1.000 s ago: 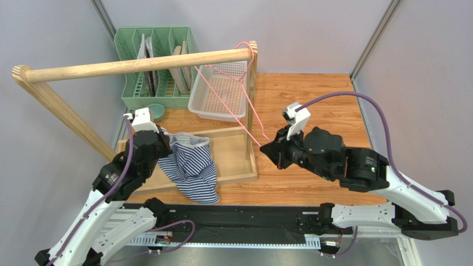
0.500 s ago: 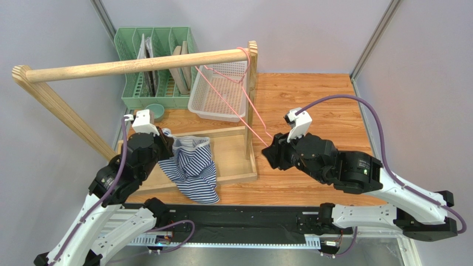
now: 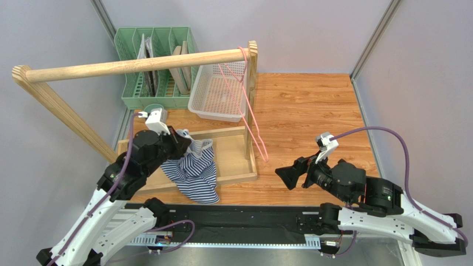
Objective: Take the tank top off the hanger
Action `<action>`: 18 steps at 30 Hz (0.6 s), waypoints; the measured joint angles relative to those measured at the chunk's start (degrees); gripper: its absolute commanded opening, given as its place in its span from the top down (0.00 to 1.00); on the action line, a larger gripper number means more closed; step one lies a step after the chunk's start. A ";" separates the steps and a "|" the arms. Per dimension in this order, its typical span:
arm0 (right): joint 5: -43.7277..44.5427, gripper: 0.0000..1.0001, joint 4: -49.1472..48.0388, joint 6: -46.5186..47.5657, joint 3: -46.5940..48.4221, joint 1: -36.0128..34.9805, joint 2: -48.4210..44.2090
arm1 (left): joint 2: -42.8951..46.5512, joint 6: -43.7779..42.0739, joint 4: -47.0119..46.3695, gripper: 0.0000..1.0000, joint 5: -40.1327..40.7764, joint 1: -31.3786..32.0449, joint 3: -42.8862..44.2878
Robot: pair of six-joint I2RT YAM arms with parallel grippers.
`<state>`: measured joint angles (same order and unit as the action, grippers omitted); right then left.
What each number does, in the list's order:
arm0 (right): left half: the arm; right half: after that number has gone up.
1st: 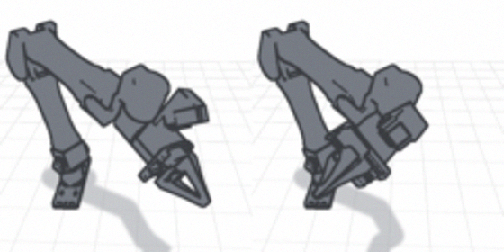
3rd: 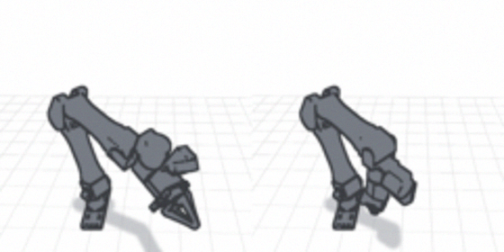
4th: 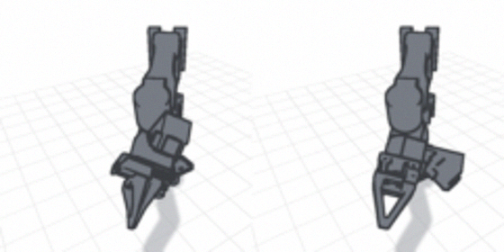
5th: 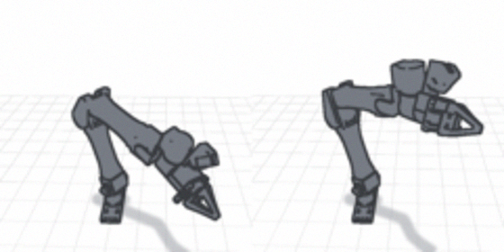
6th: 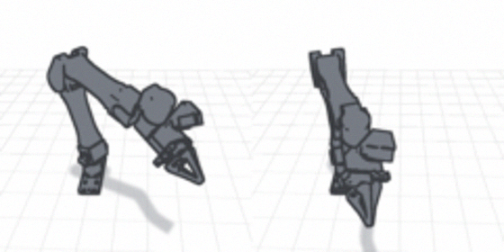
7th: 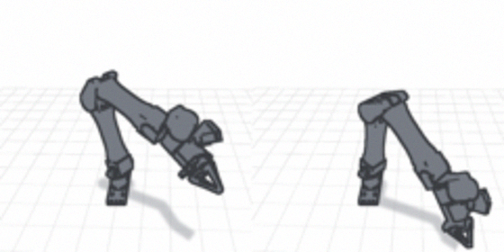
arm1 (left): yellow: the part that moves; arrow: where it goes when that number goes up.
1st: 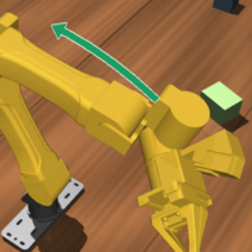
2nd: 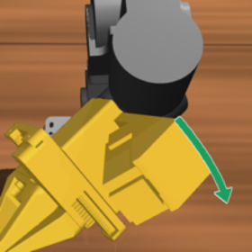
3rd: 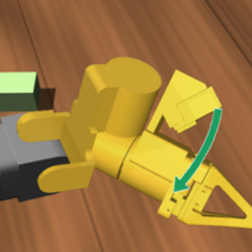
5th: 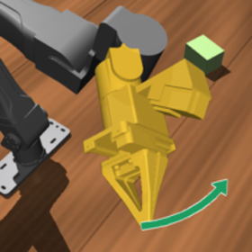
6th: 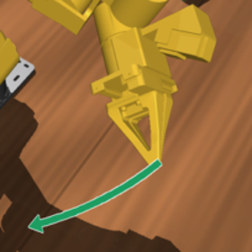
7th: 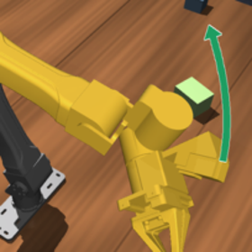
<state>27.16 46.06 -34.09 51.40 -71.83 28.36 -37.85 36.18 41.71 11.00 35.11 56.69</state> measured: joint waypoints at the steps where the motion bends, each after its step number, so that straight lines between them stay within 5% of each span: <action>1: -0.26 0.02 -0.55 -0.50 -1.53 0.00 -1.64 | 0.09 0.98 -0.96 1.00 -0.98 0.00 -2.08; 3: -0.48 0.02 -1.27 -1.31 -3.72 0.00 -3.06 | 0.13 3.17 -2.82 0.88 -2.54 0.00 -7.13; 4: -0.61 0.03 -1.44 -1.57 -4.35 0.02 -3.06 | -0.04 4.37 -3.37 0.73 -3.17 0.00 -9.77; 5: -0.90 0.03 -1.73 -1.90 -4.90 0.00 -2.78 | -0.48 5.40 -3.74 0.39 -3.63 0.00 -12.37; 8: -1.90 0.03 -3.02 -2.23 -5.29 0.00 -0.94 | -3.69 8.41 -3.26 0.01 -4.15 0.00 -17.31; 18: -5.27 0.03 -7.67 -2.29 -5.92 0.00 2.64 | -21.44 9.38 0.68 0.01 1.68 -1.60 -9.11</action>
<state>21.89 38.39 -36.38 45.47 -71.83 31.00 -59.29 45.56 42.39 12.69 33.52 47.57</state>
